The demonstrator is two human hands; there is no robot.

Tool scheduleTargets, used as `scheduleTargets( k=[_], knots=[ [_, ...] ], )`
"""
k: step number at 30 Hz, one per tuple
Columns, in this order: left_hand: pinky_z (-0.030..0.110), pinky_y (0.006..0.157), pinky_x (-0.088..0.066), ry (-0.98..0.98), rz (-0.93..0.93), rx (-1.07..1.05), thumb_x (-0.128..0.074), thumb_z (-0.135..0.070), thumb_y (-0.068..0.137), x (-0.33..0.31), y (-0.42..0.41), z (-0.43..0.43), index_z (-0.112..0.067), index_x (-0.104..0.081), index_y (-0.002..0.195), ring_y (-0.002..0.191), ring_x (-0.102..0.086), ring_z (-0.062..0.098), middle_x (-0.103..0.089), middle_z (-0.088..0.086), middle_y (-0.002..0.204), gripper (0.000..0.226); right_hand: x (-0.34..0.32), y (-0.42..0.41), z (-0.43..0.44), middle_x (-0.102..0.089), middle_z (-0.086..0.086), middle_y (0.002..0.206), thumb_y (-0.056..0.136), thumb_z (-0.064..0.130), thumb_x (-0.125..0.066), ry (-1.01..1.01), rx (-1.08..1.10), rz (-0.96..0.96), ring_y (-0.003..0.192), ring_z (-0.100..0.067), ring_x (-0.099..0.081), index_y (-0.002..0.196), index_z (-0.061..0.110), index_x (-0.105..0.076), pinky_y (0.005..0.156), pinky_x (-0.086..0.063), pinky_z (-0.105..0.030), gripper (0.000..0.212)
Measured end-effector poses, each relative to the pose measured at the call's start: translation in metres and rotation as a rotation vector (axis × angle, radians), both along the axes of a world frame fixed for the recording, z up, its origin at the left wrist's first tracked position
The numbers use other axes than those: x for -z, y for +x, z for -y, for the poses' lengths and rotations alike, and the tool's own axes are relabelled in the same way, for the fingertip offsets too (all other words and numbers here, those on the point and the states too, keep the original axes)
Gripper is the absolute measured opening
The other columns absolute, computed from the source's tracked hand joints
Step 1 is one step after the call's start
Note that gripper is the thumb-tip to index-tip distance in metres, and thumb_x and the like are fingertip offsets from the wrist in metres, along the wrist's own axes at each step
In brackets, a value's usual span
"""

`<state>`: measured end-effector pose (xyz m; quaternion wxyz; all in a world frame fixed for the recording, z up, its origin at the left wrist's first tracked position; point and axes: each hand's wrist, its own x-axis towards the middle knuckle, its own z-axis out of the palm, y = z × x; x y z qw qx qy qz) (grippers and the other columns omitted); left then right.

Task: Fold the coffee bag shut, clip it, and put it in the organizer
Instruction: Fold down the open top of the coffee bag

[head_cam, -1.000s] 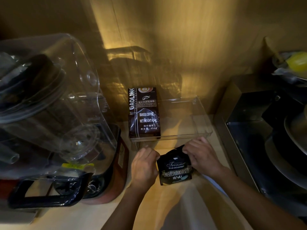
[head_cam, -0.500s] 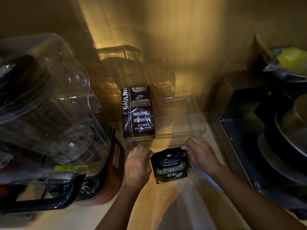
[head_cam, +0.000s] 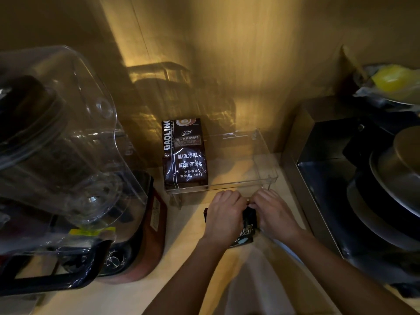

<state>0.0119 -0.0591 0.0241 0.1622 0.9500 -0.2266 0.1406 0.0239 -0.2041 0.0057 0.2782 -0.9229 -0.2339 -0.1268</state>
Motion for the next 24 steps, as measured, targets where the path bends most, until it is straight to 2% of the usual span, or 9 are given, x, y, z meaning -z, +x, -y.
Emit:
scheduleTargets(
  k=[2,5,8,11,13,15,18,21,24],
  knots=[
    [0.027,0.068,-0.028,0.005,0.019,0.021,-0.072,-0.006,0.068,0.001,0.0,-0.003,-0.015,-0.056,0.071,0.066,-0.053,0.022,-0.06,0.002,0.067,0.019,0.0,-0.001,0.001,-0.055,-0.011,0.064,0.078,0.003,-0.049,-0.004,0.007,-0.009,0.063,-0.021,-0.044,0.066,0.006,-0.051,0.061,-0.031,-0.028,0.012],
    [0.027,0.069,-0.028,0.002,0.019,-0.013,-0.074,-0.006,0.065,0.002,-0.001,-0.018,-0.017,-0.055,0.07,0.067,-0.05,0.019,-0.06,0.0,0.066,0.022,0.0,-0.001,0.003,-0.057,-0.013,0.064,0.077,0.0,-0.052,0.019,0.027,-0.016,0.061,-0.025,-0.049,0.068,0.003,-0.053,0.061,-0.03,-0.026,0.01],
    [0.026,0.07,-0.029,0.028,0.013,-0.041,-0.076,-0.007,0.062,0.0,-0.006,-0.033,-0.016,-0.056,0.069,0.066,-0.048,0.018,-0.06,0.001,0.065,0.023,-0.003,0.0,0.003,-0.058,-0.014,0.063,0.076,-0.001,-0.052,0.037,0.01,-0.003,0.059,-0.027,-0.051,0.067,0.001,-0.055,0.06,-0.034,-0.028,0.01],
    [0.027,0.064,-0.028,0.062,0.001,-0.091,-0.077,-0.009,0.067,-0.002,-0.009,-0.042,-0.013,-0.059,0.067,0.061,-0.054,0.022,-0.06,0.003,0.063,0.019,-0.005,0.0,0.0,-0.058,-0.016,0.062,0.076,-0.002,-0.052,0.052,-0.004,0.014,0.057,-0.029,-0.052,0.065,-0.001,-0.055,0.056,-0.042,-0.035,0.011],
    [0.029,0.06,-0.035,0.055,-0.004,-0.122,-0.075,-0.013,0.072,-0.001,-0.011,-0.047,-0.011,-0.059,0.066,0.059,-0.055,0.024,-0.061,0.005,0.063,0.017,-0.008,0.0,-0.002,-0.058,-0.018,0.062,0.077,-0.005,-0.054,0.065,-0.001,0.0,0.058,-0.031,-0.052,0.066,-0.002,-0.055,0.056,-0.042,-0.037,0.011],
    [0.035,0.051,-0.048,-0.006,-0.05,-0.171,-0.072,-0.019,0.078,-0.002,-0.013,-0.051,-0.007,-0.058,0.066,0.059,-0.057,0.026,-0.061,0.009,0.064,0.022,-0.008,0.0,-0.003,-0.058,-0.019,0.062,0.075,-0.012,-0.06,0.074,0.01,-0.021,0.058,-0.032,-0.053,0.066,-0.003,-0.055,0.057,-0.04,-0.036,0.014],
    [0.034,0.042,-0.049,-0.079,-0.093,-0.22,-0.074,-0.027,0.075,-0.003,-0.016,-0.054,-0.005,-0.055,0.062,0.056,-0.058,0.027,-0.061,0.012,0.061,0.032,-0.009,-0.001,-0.001,-0.058,-0.019,0.061,0.073,-0.015,-0.063,0.069,0.027,-0.039,0.058,-0.032,-0.054,0.065,-0.003,-0.055,0.058,-0.037,-0.033,0.016],
    [0.04,0.051,-0.048,-0.169,-0.128,-0.226,-0.071,-0.025,0.079,0.001,-0.014,-0.058,-0.003,-0.056,0.066,0.063,-0.057,0.029,-0.06,0.014,0.067,0.03,-0.009,-0.001,-0.003,-0.059,-0.02,0.065,0.077,-0.01,-0.062,0.065,0.022,-0.05,0.063,-0.033,-0.054,0.068,-0.003,-0.056,0.061,-0.037,-0.035,0.013],
    [0.043,0.061,-0.047,-0.241,-0.165,-0.189,-0.065,-0.015,0.084,0.005,-0.014,-0.062,-0.002,-0.056,0.074,0.072,-0.055,0.029,-0.059,0.014,0.075,0.019,-0.004,-0.002,-0.004,-0.059,-0.017,0.078,0.084,-0.001,-0.057,0.051,0.016,-0.084,0.075,-0.031,-0.051,0.077,0.0,-0.055,0.07,-0.037,-0.037,0.008]
  ],
)
